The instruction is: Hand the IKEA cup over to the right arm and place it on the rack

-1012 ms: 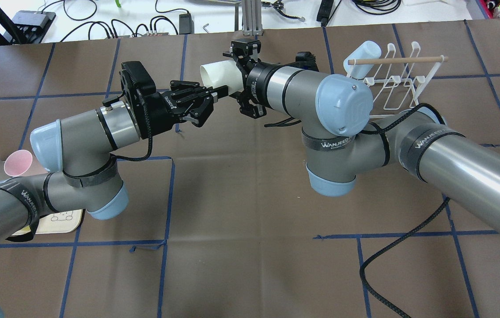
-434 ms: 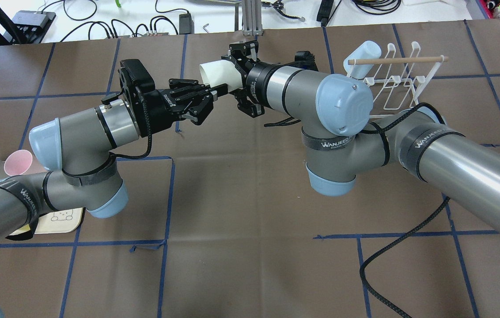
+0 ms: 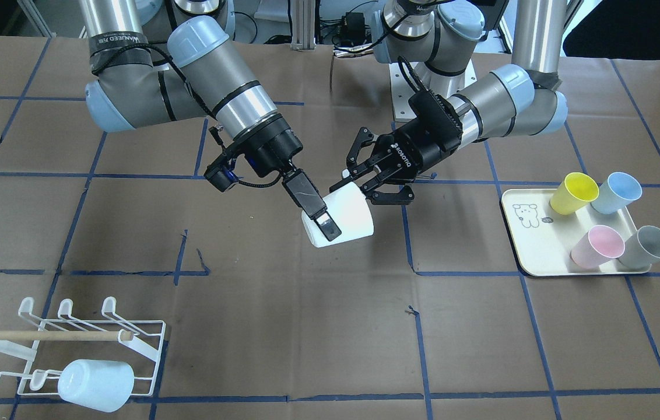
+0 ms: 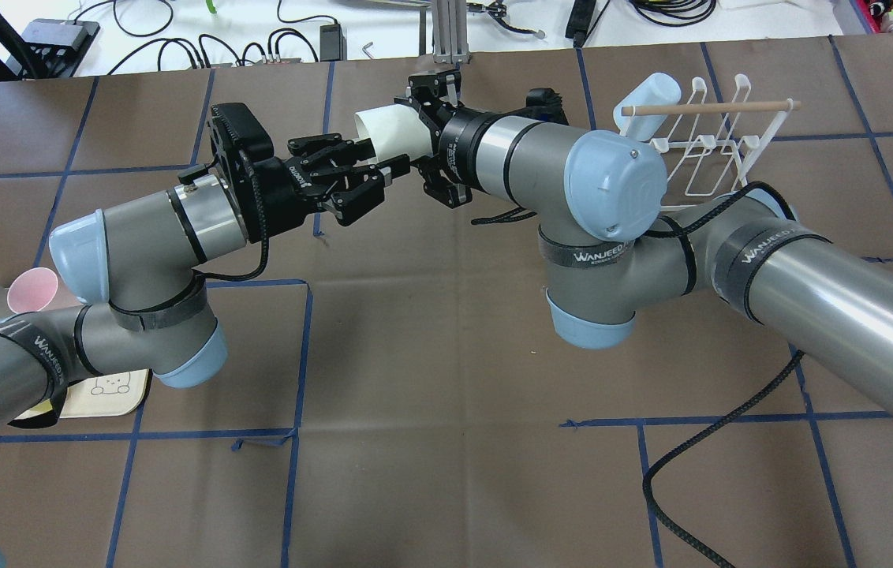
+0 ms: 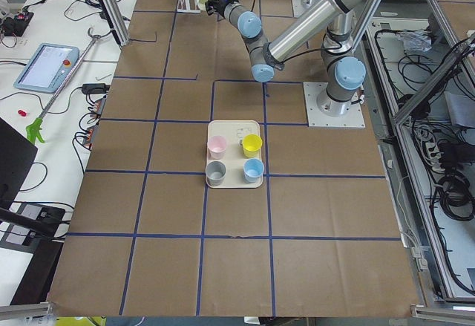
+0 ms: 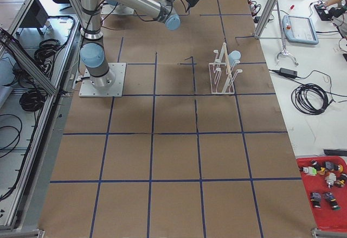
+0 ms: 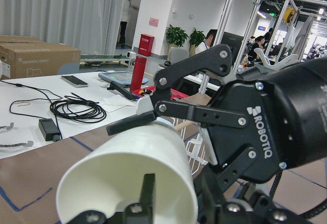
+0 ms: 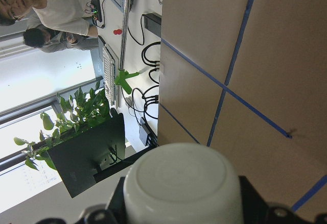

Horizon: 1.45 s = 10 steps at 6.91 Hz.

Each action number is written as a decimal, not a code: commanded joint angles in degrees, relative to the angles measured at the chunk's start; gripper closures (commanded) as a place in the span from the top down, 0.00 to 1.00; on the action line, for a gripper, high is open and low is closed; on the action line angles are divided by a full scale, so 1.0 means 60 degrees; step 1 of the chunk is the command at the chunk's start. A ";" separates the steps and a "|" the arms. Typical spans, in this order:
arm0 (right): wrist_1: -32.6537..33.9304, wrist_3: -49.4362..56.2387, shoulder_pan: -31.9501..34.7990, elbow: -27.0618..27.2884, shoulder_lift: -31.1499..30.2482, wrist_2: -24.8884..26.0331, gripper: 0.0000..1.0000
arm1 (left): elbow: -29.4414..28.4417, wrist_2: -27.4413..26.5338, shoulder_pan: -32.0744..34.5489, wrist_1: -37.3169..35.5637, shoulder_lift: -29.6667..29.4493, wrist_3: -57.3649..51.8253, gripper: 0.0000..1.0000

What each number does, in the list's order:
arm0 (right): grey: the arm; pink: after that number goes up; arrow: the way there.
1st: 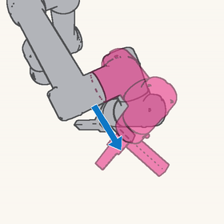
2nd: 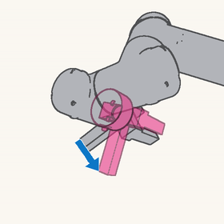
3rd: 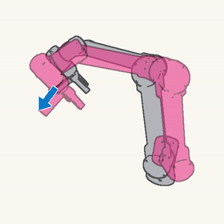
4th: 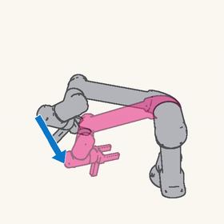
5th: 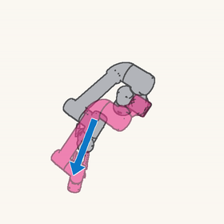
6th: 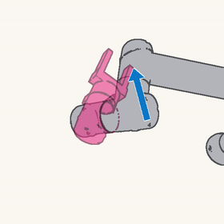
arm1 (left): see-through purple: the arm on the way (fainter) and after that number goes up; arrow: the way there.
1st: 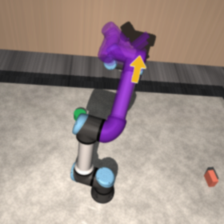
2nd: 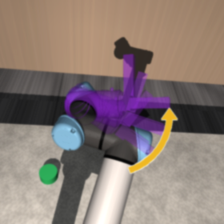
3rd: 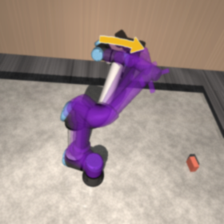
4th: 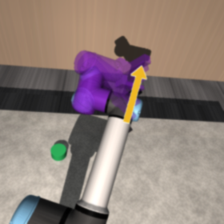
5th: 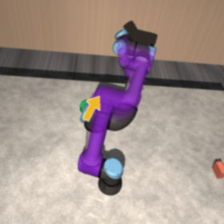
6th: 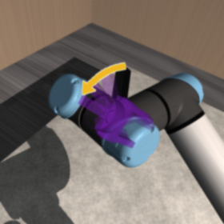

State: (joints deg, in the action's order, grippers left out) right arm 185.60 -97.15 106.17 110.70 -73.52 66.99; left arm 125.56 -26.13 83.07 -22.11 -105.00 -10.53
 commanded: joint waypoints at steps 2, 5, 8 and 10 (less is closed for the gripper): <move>0.0106 0.0019 -0.0204 -0.0140 0.0153 0.0026 0.19 | -0.0023 -0.0025 -0.0569 -0.0007 0.0098 0.0364 0.99; 0.0483 0.1894 -0.1533 -0.0550 0.0491 0.0099 0.19 | -0.0096 -0.0210 -0.1995 0.0793 0.0229 0.1237 0.99; 0.0589 0.5216 -0.2867 -0.0521 0.0403 0.0680 0.09 | -0.2297 -0.4058 -0.1588 0.6123 0.0873 0.1829 0.99; 0.0838 0.8733 -0.3381 -0.0448 0.0403 0.1839 0.09 | -0.4683 -0.7479 -0.0302 1.1509 0.1065 0.1829 0.99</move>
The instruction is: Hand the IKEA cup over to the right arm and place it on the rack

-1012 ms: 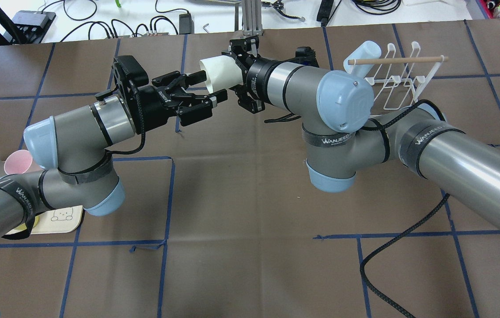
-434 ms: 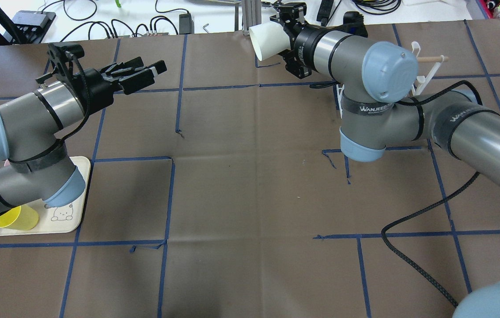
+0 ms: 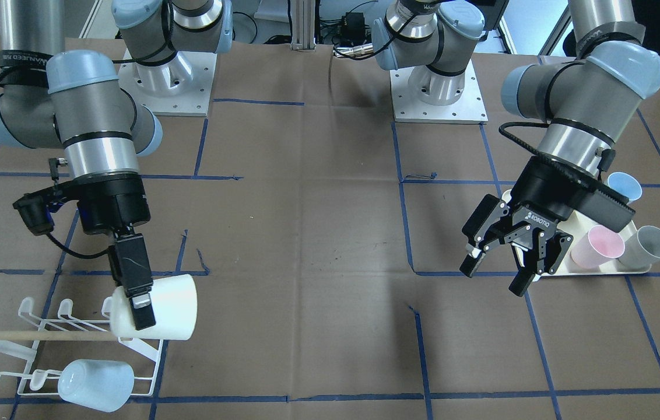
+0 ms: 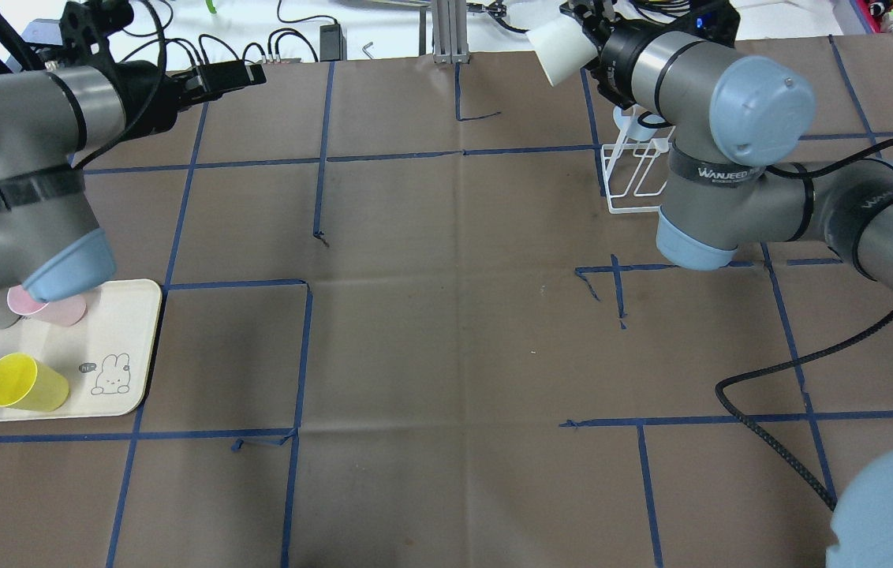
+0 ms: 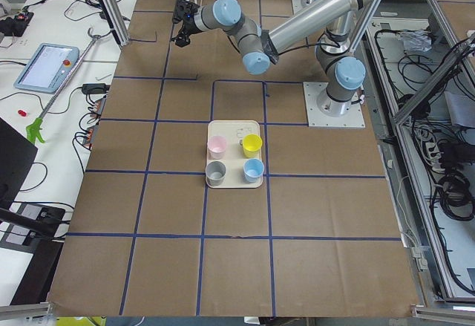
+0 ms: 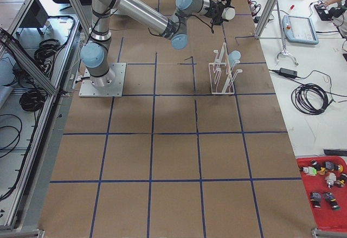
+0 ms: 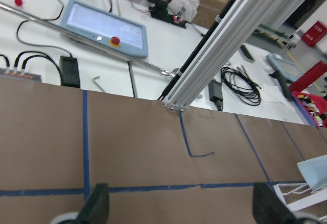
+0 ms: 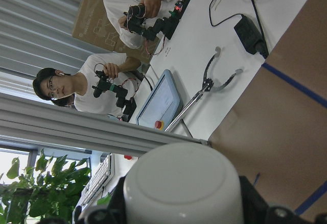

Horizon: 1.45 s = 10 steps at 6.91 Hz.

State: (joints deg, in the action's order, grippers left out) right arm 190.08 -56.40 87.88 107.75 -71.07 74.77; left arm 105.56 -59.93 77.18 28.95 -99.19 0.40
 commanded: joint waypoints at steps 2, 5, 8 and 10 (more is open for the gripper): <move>0.0093 0.5005 -0.1210 0.0015 0.0009 0.0560 0.09 | -0.3012 -0.3979 0.1344 0.7941 0.0008 0.0065 0.99; 0.0108 0.7634 -0.1973 -0.0348 0.0446 0.0517 0.09 | -0.2946 -0.4981 0.1741 0.9706 0.0563 -0.0007 0.99; 0.0151 0.9777 -0.2357 -0.1506 0.1646 0.0443 0.10 | -0.2973 -0.4983 0.1742 0.9619 0.0681 -0.0240 0.99; 0.0530 0.9766 -0.2489 -0.1728 0.2160 0.0428 0.10 | -0.2916 -0.4983 0.1742 0.9531 0.0842 -0.0783 0.99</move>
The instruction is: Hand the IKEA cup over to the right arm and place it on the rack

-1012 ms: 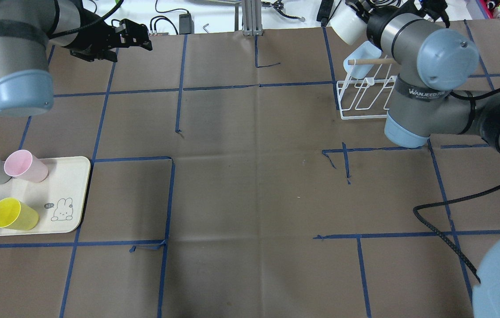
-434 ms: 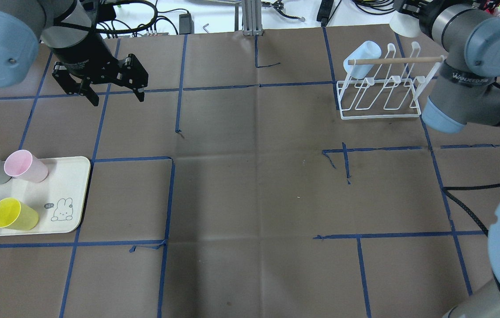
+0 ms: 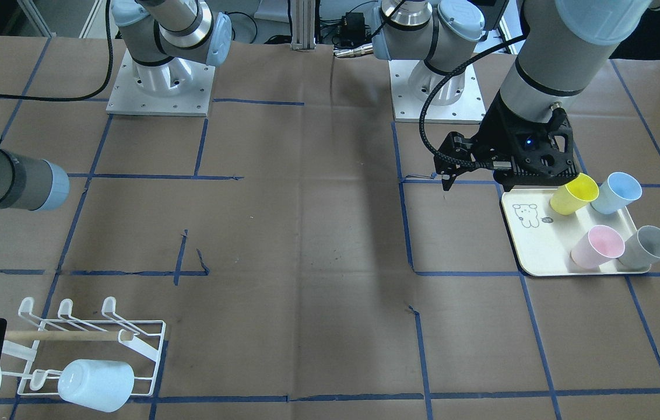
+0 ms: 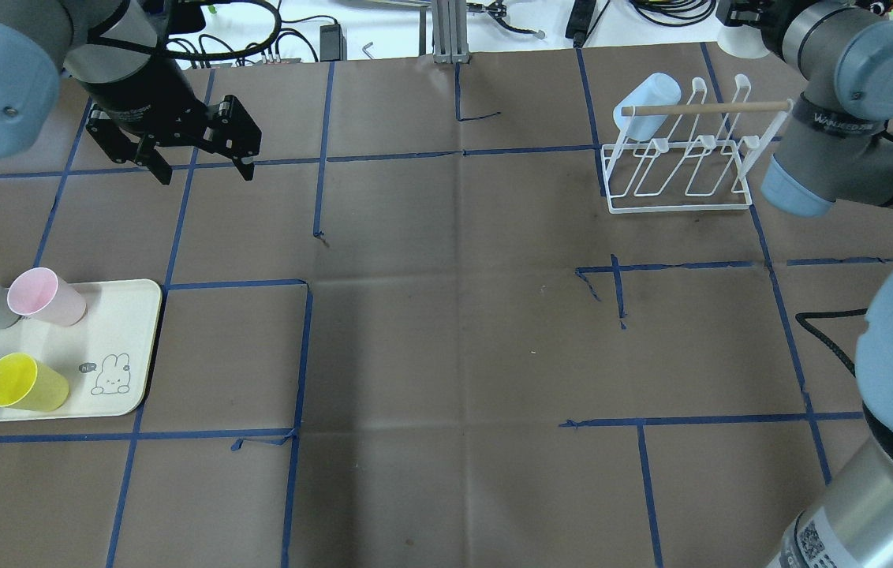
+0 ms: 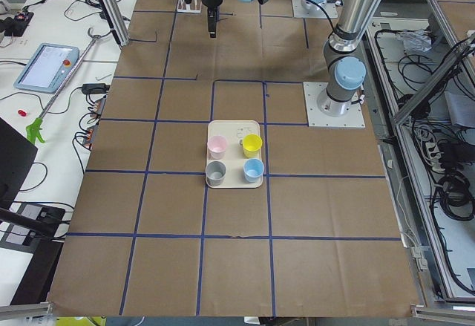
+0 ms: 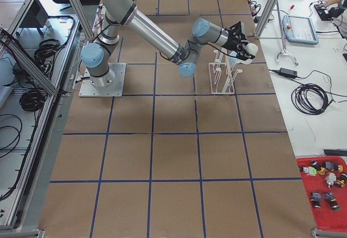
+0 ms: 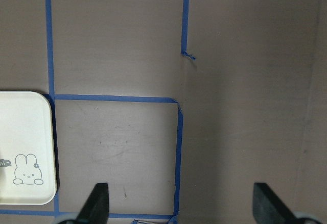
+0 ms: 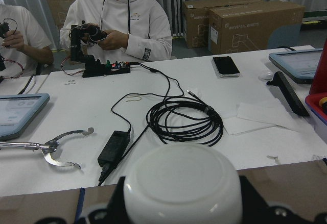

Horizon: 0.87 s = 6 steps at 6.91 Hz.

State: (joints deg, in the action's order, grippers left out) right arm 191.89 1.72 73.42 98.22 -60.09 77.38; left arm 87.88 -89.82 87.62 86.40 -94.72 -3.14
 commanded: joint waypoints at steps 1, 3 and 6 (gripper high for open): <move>0.0274 0.0079 -0.0208 -0.0126 0.0390 -0.0050 0.10 | 0.0031 -0.0001 0.0001 -0.0044 0.0112 -0.0194 0.99; 0.0260 0.0094 -0.0224 0.0093 0.0449 -0.0065 0.10 | 0.0016 -0.0016 0.0001 -0.0059 0.0112 -0.0194 0.99; 0.0508 0.0094 -0.0224 0.0751 0.0478 -0.0050 0.13 | 0.0002 -0.0016 0.0001 -0.0044 0.0127 -0.0151 0.99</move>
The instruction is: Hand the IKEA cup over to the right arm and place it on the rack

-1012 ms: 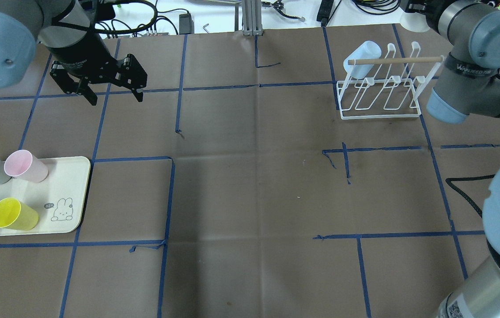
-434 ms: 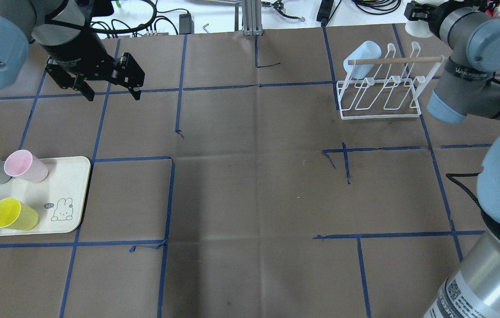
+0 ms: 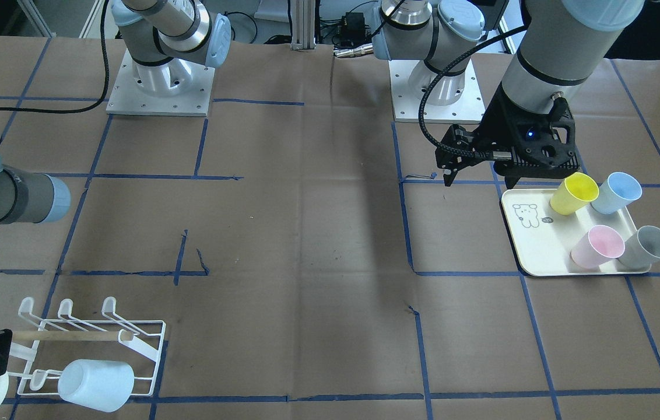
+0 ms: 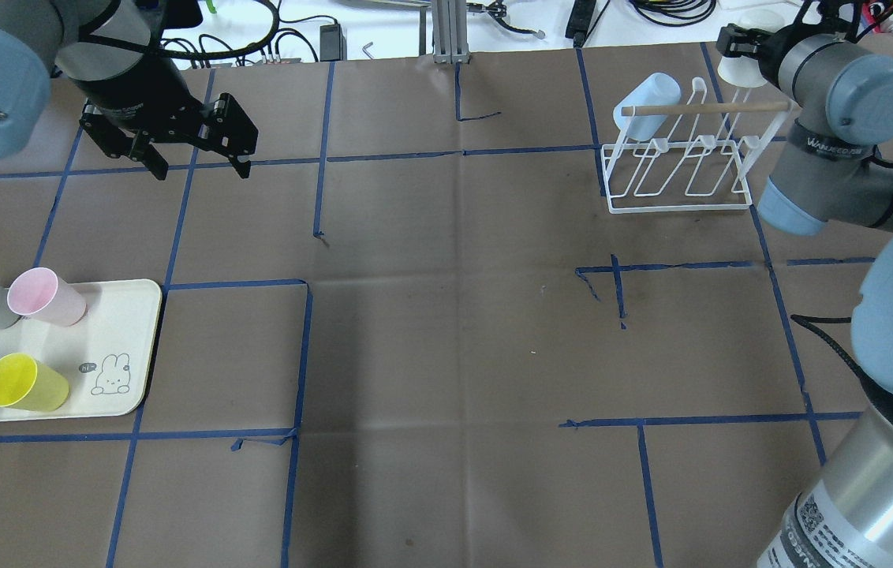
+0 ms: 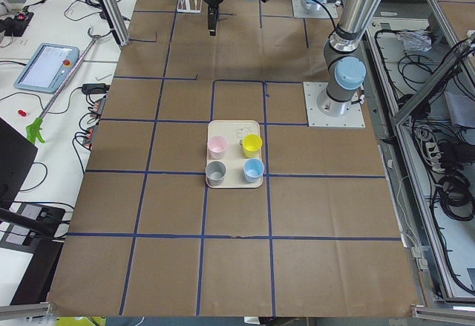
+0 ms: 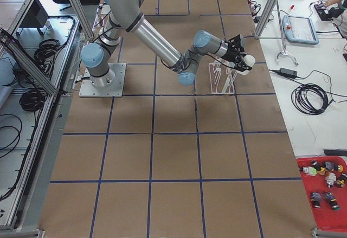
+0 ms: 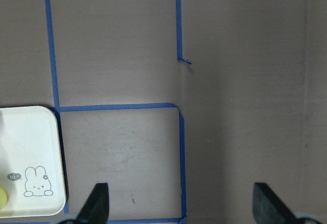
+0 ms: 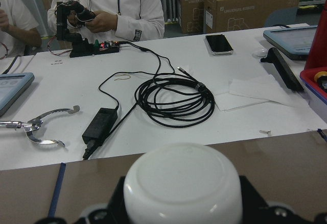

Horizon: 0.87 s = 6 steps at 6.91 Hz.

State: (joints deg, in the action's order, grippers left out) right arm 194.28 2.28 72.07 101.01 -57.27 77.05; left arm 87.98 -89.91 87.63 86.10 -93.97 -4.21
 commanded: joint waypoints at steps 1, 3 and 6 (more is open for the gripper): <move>0.0095 0.0058 -0.0015 0.0434 -0.0034 0.0091 0.35 | -0.0029 0.0000 0.0000 0.0005 0.0003 0.0085 0.99; 0.0022 0.0118 -0.0030 0.0391 -0.0093 0.0151 1.00 | -0.0029 0.0014 0.0000 0.0005 0.0003 0.0100 0.99; -0.0051 0.0103 -0.0001 0.0172 -0.0196 0.0034 1.00 | -0.0044 0.0014 0.0000 0.0005 -0.0011 0.0101 0.99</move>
State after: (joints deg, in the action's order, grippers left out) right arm 194.15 2.92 71.93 102.65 -58.16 77.39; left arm 87.77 -89.83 87.63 86.13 -93.96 -3.61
